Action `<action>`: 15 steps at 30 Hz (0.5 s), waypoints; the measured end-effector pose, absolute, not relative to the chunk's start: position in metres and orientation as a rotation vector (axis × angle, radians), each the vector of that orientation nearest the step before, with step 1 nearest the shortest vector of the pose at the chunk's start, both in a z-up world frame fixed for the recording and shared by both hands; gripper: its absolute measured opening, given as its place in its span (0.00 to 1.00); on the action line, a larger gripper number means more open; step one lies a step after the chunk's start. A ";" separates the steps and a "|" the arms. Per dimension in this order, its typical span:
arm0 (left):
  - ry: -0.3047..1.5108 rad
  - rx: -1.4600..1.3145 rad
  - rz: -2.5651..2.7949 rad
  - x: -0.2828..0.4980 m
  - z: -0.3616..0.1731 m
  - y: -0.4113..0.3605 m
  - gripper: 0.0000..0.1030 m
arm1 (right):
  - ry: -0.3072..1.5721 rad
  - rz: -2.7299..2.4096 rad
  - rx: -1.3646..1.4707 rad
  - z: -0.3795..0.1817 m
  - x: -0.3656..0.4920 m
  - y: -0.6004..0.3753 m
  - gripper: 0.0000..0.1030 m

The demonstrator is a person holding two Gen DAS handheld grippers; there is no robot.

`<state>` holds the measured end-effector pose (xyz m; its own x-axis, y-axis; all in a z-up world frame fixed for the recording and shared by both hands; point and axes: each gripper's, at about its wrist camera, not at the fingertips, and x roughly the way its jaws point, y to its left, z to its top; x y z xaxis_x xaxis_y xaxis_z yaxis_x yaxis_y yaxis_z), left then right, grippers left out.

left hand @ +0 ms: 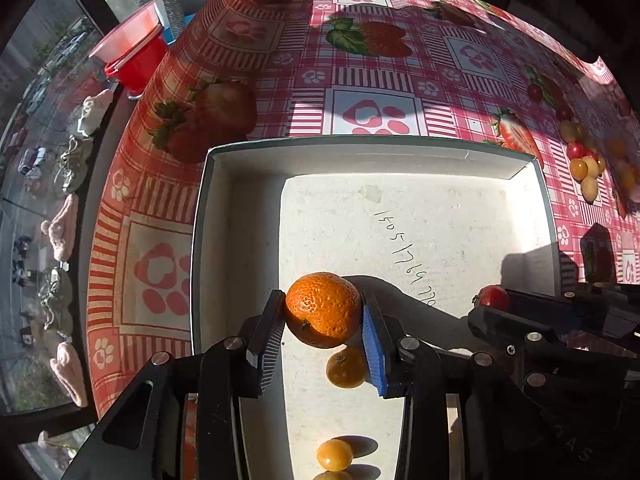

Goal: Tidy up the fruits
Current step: 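Lower the tangerine into the tray with the left tool while the right tool places the red tomato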

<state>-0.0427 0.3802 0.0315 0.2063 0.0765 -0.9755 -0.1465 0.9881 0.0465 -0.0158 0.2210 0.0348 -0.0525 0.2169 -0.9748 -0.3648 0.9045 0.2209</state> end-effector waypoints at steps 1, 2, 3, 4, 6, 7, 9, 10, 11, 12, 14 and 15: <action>1.358 -0.052 0.154 -0.042 0.031 0.380 0.42 | 1.557 0.476 -0.125 0.033 -0.016 0.222 0.23; 1.361 -0.047 0.159 -0.042 0.030 0.380 0.44 | 1.560 0.475 -0.131 0.031 -0.017 0.223 0.23; 1.367 -0.050 0.156 -0.041 0.029 0.381 0.44 | 1.556 0.476 -0.132 0.030 -0.018 0.224 0.24; 1.375 -0.060 0.150 -0.041 0.027 0.381 0.44 | 1.555 0.478 -0.135 0.030 -0.018 0.225 0.24; 1.376 -0.055 0.167 -0.040 0.025 0.383 0.55 | 1.558 0.485 -0.137 0.030 -0.018 0.225 0.24; 1.377 -0.050 0.181 -0.040 0.025 0.386 0.60 | 1.560 0.488 -0.131 0.029 -0.017 0.224 0.24; 1.373 -0.070 0.180 -0.041 0.027 0.391 0.64 | 1.567 0.491 -0.105 0.030 -0.015 0.222 0.32; 1.373 -0.077 0.181 -0.041 0.028 0.393 0.64 | 1.566 0.473 -0.105 0.031 -0.013 0.220 0.43; 1.373 -0.082 0.175 -0.041 0.028 0.396 0.64 | 1.562 0.467 -0.089 0.033 -0.011 0.216 0.47; 1.371 -0.083 0.171 -0.042 0.030 0.397 0.64 | 1.562 0.482 -0.044 0.034 -0.008 0.211 0.51; 1.360 -0.064 0.175 -0.043 0.035 0.397 0.64 | 1.551 0.493 0.015 0.045 -0.008 0.205 0.61; 1.353 -0.060 0.173 -0.043 0.038 0.396 0.64 | 1.532 0.489 0.023 0.053 -0.008 0.202 0.70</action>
